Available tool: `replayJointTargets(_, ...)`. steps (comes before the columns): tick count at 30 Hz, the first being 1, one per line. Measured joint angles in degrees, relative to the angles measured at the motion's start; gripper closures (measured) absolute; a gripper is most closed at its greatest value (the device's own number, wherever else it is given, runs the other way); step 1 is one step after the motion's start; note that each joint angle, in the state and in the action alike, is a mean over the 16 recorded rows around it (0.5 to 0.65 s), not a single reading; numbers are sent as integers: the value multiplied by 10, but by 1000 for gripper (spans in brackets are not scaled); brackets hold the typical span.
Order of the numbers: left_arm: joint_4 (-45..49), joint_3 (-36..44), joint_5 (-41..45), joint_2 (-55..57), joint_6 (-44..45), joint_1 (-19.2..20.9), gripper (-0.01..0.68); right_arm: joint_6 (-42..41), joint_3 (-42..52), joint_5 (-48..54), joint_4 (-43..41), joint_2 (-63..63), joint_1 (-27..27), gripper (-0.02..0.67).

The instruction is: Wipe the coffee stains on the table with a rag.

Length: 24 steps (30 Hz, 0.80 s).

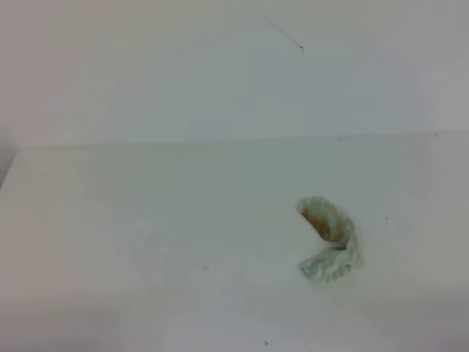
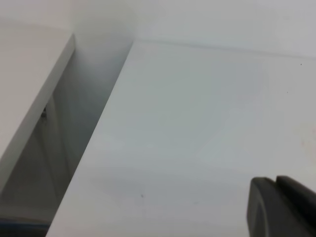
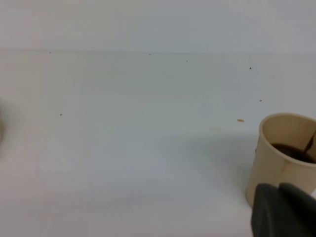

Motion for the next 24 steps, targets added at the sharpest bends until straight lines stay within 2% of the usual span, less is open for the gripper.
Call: replayJointTargets(24, 0, 0, 0, 0, 0, 0, 675, -15, 0, -2, 0, 2, 0, 648)
